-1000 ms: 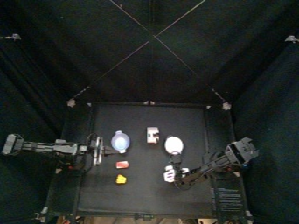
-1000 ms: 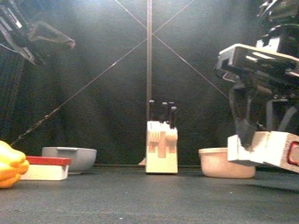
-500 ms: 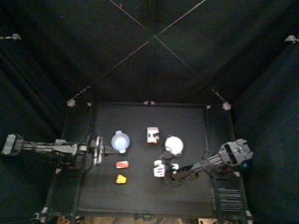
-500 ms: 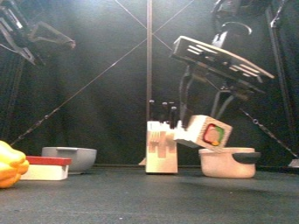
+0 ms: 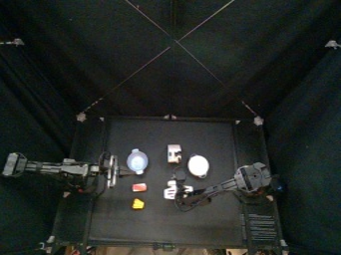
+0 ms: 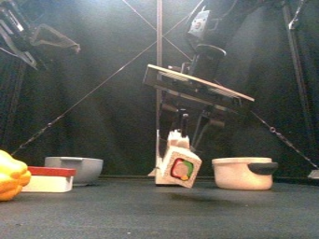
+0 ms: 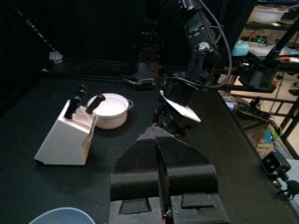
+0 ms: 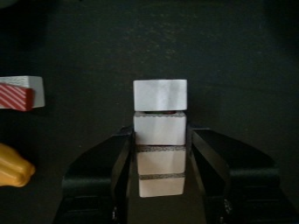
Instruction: Grab sushi roll
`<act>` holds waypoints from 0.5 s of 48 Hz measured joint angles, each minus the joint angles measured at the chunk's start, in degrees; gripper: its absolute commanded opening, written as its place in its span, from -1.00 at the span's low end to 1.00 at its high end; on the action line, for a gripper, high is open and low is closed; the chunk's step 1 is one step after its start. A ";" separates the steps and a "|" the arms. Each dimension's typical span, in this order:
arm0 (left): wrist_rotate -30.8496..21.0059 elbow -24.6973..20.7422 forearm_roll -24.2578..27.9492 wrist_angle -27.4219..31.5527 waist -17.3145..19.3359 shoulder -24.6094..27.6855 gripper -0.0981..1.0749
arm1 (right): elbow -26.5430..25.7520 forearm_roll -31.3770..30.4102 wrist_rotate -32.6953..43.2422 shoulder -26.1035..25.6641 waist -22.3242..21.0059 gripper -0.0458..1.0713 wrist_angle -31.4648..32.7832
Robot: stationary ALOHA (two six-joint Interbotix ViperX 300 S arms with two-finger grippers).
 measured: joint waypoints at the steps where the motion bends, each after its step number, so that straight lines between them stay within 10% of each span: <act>1: 0.00 0.00 0.00 -0.09 0.00 0.00 -0.88 | 0.00 0.26 0.00 0.09 0.00 0.13 0.26; 24: 0.00 0.00 0.00 0.00 0.00 0.00 -0.88 | 0.00 1.58 0.00 0.70 0.00 0.46 4.92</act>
